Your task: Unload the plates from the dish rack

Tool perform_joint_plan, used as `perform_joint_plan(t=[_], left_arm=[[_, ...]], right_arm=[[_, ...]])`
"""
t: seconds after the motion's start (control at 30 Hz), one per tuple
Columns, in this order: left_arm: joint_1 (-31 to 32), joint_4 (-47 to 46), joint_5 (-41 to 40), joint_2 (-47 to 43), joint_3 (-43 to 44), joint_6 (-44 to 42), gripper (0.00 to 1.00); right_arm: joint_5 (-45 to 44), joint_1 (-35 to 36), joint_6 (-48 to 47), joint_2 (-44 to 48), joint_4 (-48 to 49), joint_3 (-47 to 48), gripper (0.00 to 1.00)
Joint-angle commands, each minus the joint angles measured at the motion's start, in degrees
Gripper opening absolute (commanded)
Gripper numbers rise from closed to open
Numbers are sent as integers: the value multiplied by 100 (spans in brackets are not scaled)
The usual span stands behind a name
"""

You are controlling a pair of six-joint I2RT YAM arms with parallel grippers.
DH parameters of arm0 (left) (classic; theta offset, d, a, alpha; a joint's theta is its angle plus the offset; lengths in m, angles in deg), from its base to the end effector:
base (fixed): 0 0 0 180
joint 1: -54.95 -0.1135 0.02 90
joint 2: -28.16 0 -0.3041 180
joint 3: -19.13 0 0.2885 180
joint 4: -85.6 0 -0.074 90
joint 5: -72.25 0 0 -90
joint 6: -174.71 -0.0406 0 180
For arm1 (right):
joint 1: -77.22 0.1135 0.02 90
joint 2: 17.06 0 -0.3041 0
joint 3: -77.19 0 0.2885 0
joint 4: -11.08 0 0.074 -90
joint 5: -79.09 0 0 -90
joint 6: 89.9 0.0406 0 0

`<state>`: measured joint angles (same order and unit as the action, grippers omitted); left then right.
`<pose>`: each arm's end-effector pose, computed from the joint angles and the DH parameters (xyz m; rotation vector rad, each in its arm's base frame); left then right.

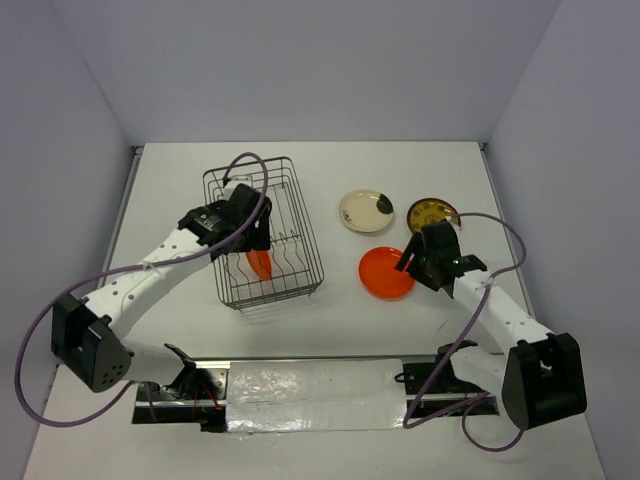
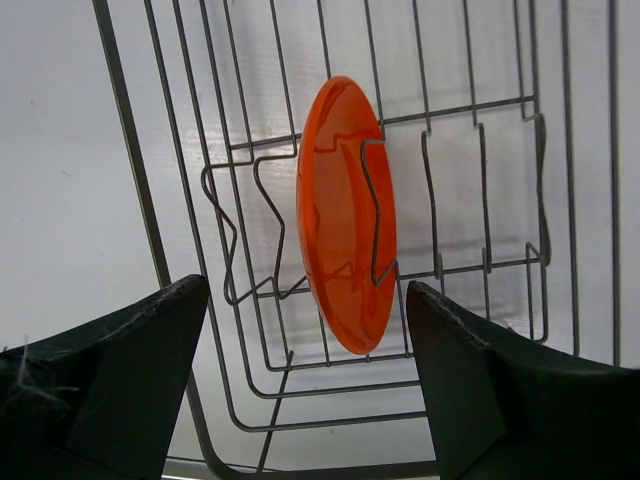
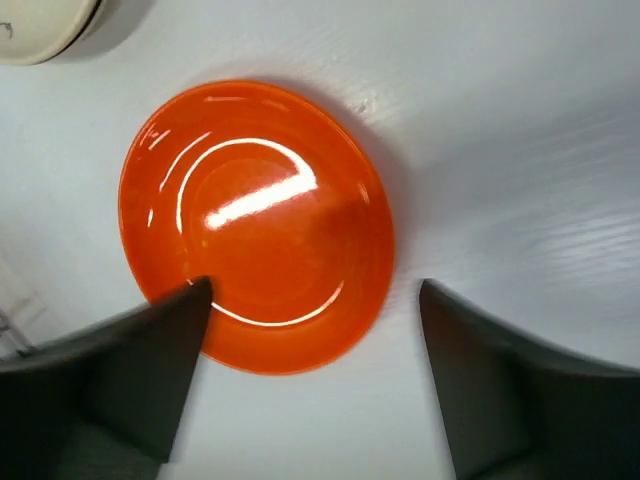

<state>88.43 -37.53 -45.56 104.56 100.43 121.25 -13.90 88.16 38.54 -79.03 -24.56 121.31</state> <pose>0.2637 -0.1517 0.3471 -0.2613 2.3270 0.0118 0.2163 0.0396 0.2014 0.6216 2.4489 0.2882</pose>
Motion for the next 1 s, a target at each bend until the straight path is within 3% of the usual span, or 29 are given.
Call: perform_joint_plan(t=[0.0,0.03,0.13,0.33,0.5,0.83,0.97], left_arm=[[107,260,-523,261,154,353,92],[142,260,-567,313,137,398,91],[151,190,-734,472,31,504,85],[151,251,-910,946,163,671,48],[151,515,-1059,1044,391,776,30],[151,1041,-1200,815,1164,978,4],[159,1533,-1392,929,1813,813,0]], right_arm=[[-1956,704,84,2,-1360,1039,100],[-2604,821,163,-42,-1859,1181,100],[-3023,1085,349,-174,-2424,1560,100],[-2445,1288,33,554,-1839,1315,100],[-2373,1288,-108,801,-1898,1306,100],[-2190,1279,-275,748,-1802,1288,100],[-1602,1279,-538,897,-1557,1306,100]])
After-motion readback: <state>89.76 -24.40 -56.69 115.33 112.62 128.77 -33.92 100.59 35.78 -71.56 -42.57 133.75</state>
